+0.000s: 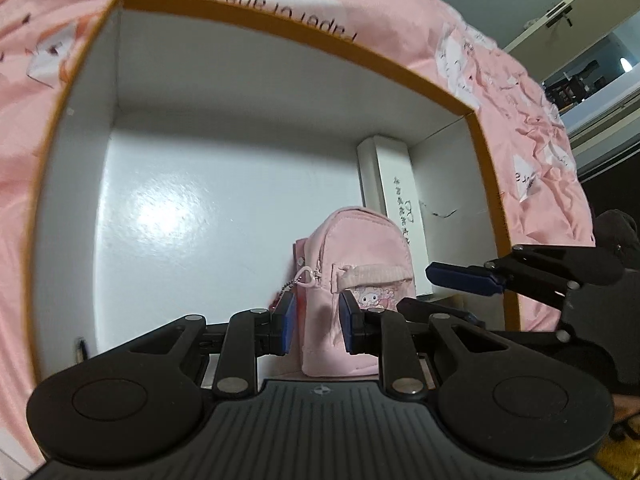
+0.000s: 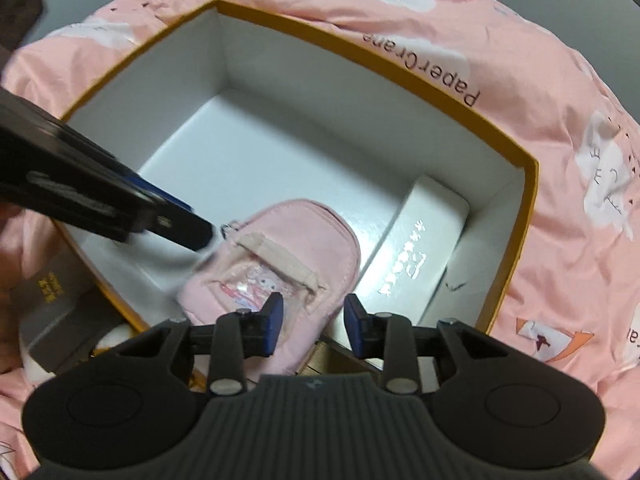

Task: Organize objects
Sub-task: 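Release the pink wallet with the left tool while the right tool lowers the pouch into the box, then grasp the dark grey box with the left tool while the right tool grasps the anime card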

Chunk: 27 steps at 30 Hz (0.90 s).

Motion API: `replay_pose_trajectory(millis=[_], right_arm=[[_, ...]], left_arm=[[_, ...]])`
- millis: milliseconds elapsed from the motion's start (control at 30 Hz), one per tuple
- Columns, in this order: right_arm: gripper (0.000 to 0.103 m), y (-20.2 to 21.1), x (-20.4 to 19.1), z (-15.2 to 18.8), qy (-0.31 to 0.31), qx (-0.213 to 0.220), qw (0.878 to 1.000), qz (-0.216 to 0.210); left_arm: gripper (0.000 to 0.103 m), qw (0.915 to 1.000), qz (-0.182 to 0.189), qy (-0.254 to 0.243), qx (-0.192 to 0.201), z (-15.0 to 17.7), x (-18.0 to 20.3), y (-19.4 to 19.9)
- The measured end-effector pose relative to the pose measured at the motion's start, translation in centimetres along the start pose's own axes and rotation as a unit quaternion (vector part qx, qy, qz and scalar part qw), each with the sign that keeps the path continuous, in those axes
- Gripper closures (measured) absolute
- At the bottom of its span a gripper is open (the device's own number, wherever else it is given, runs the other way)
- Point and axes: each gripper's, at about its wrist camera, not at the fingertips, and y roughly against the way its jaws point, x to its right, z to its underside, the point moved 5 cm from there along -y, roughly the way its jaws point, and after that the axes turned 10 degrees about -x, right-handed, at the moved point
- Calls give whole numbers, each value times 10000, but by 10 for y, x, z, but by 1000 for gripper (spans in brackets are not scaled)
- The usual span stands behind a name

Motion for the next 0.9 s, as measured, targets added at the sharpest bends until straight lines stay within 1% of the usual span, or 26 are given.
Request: replay_pose_trajectory(millis=[100,133,200,233,300,467,533,567,633,667,700,733,767,833,900], right_arm=[[81,-6,4,-1,-144,-115,9998,20],[82,-9,5,-1,-187,-171,9997,44],[87,-14,8,-1,-261,-207,9994,-58],[88,-15,8,0,-273,-201,9994,-69],[88,-14,9,1,-286,-215,9993,-81],[87,-16,11,4,-380,-194,9990,-111],[86,-9,10,5,-465,-91,9988,-125],[85,-2,11,6,-527,27,9986,-103],[75,14,11,10,-672,307,9973,-15],[67,22,10,13,-751,428,9963,0],[63,30,9,17,-851,554,9948,4],[61,40,8,22,-980,693,9928,26],[58,49,9,28,-1065,812,9910,41],[56,65,5,41,-1228,1055,9868,87],[56,80,-3,56,-1359,1264,9825,165]], left_arm=[[78,9998,-97,52,-191,-3,2,-13],[78,9996,-110,60,-244,-4,3,-16],[86,9994,-132,24,-309,-4,5,-19],[88,9992,-106,13,-374,-3,6,-21],[88,9989,-127,5,-452,-1,8,-23],[88,9987,-225,-109,-441,1,11,-22],[88,9993,-183,-136,-311,1,12,-16],[88,9995,-184,-156,-214,1,13,-11],[87,9994,-195,-286,51,5,16,5],[86,9988,-185,-406,226,7,19,14],[86,9975,-175,-532,424,11,23,25],[86,9954,-139,-683,658,16,27,37],[86,9930,-100,-822,846,22,31,48],[86,9870,-51,-1083,1190,35,39,69],[85,9818,-62,-1301,1386,48,44,85]])
